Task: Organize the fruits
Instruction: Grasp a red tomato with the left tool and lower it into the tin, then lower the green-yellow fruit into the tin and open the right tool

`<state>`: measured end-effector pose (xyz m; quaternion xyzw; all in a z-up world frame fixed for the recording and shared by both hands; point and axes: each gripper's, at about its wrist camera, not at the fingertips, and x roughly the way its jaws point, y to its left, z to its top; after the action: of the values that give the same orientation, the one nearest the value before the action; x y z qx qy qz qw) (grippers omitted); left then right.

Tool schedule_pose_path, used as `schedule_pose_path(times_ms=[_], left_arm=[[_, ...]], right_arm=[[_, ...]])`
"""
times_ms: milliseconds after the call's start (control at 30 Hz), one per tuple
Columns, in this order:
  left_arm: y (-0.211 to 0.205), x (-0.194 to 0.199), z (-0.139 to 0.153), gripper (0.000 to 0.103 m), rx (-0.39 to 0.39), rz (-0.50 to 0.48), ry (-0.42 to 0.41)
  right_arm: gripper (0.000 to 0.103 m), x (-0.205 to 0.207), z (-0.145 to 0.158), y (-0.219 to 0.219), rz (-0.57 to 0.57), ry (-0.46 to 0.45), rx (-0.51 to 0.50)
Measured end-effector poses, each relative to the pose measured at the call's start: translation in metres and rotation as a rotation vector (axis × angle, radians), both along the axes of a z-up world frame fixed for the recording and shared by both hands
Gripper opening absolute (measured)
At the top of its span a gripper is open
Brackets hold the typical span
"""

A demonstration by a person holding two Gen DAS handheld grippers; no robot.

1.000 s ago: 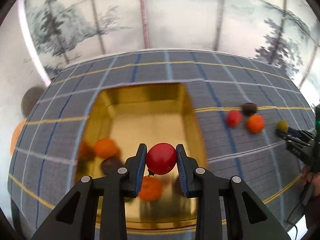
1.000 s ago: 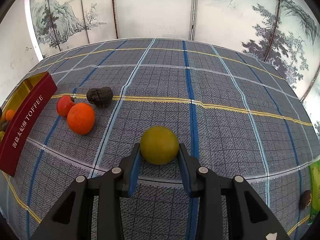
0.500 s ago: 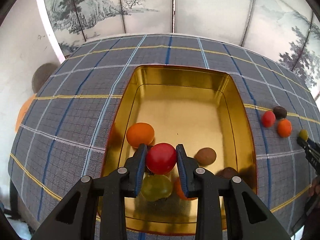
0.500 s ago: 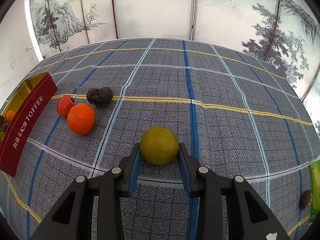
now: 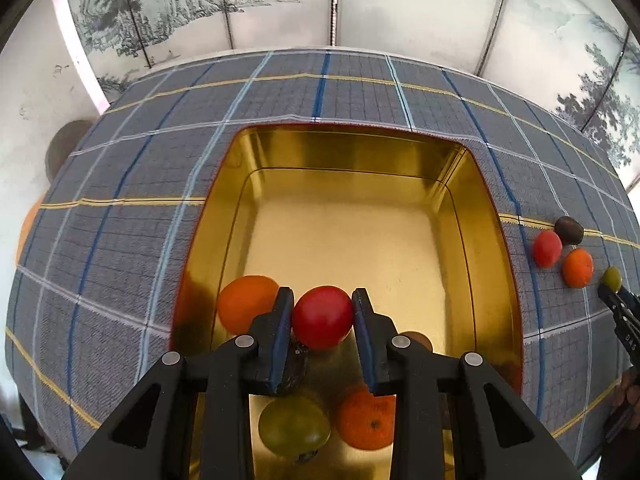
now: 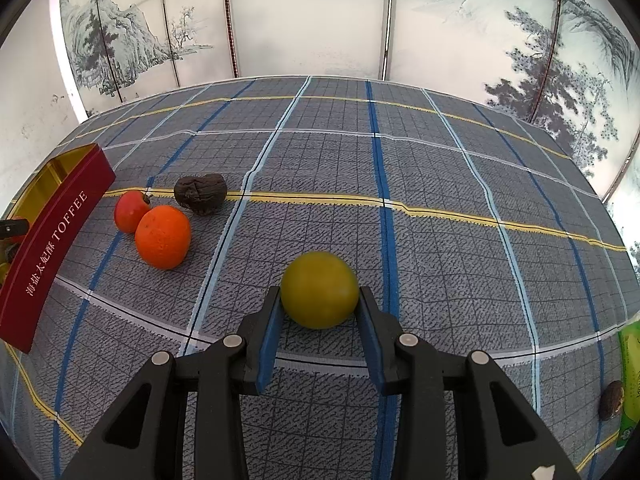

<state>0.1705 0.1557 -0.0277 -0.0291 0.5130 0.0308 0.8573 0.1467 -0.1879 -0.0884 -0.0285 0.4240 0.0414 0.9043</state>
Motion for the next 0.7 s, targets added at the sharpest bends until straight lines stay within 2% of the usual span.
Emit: schedule_pose_path(times_ms=[367,500,700], left_arm=[[-0.002,0.000,-0.012,0.032,0.041,-0.051,0.000],[0.002,-0.001,-0.012,0.034,0.023,-0.050,-0.006],[0.002,-0.011,-0.004,0.050,0.013,-0.048,-0.038]], right_arm=[[0.034,0.001,0.001,0.002,-0.025,0.005,-0.005],[0.034,0.002,0.002,0.003,-0.039,0.015,-0.021],[0.033,0.002,0.004,0.007,-0.056,0.027,-0.023]])
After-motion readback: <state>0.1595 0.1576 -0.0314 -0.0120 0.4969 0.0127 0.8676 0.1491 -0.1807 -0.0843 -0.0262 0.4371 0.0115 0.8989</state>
